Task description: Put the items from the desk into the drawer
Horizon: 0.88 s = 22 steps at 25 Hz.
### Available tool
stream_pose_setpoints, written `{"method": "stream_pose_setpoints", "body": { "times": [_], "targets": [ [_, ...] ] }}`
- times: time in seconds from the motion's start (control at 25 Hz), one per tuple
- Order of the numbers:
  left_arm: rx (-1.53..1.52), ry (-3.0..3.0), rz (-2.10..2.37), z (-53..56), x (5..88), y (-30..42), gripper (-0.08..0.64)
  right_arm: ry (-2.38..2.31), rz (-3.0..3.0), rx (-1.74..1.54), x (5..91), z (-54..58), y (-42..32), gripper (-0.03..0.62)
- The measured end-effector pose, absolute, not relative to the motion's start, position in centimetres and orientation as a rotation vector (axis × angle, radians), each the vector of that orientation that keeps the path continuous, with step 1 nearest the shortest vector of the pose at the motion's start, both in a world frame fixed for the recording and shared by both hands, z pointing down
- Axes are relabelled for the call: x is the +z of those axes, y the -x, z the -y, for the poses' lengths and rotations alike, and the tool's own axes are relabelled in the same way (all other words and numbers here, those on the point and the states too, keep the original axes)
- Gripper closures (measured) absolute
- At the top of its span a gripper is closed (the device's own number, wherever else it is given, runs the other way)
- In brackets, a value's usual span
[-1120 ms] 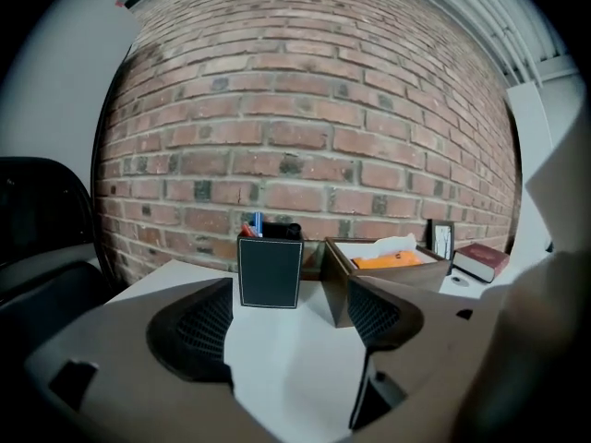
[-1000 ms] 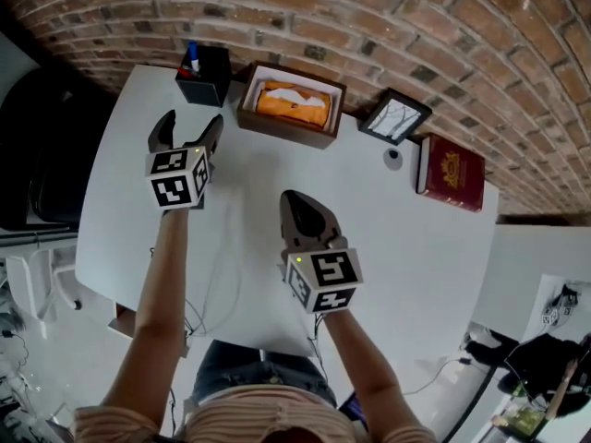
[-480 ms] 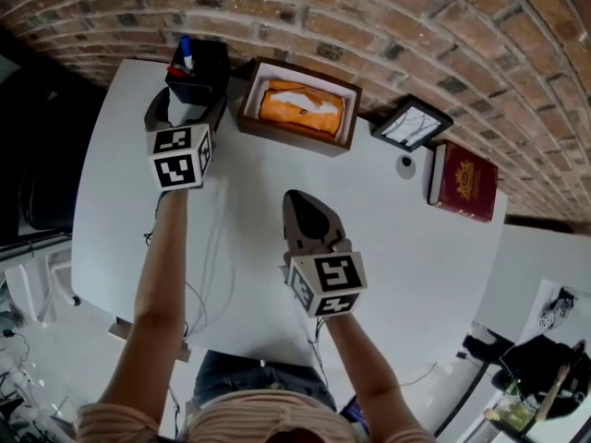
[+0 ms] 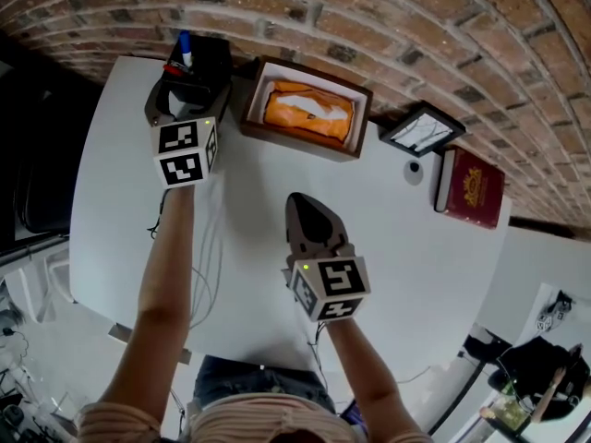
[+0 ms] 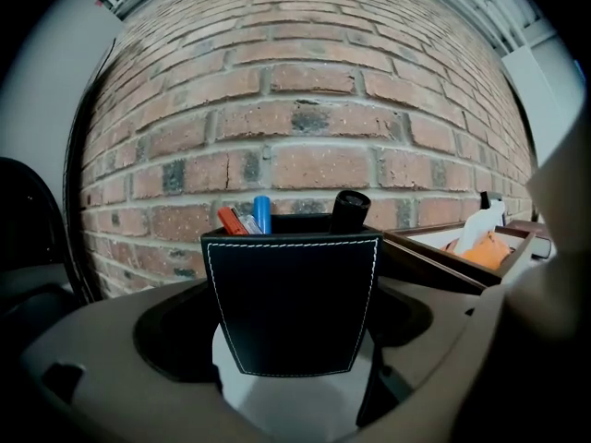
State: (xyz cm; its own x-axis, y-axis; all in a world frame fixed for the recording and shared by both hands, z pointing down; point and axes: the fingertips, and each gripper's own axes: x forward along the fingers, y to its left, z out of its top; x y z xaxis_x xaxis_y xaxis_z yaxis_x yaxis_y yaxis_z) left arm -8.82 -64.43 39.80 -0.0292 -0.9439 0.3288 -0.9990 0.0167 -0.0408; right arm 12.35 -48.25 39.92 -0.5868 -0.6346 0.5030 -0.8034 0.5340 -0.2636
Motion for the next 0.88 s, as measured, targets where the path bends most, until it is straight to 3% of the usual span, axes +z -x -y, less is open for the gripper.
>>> {"method": "stream_pose_setpoints", "body": {
  "times": [0.88],
  "targets": [
    [0.202, -2.064, 2.150, 58.2, 33.2, 8.9, 0.114, -1.146, 2.482, 0.630, 37.9, 46.5, -11.6, 0.574]
  ]
}}
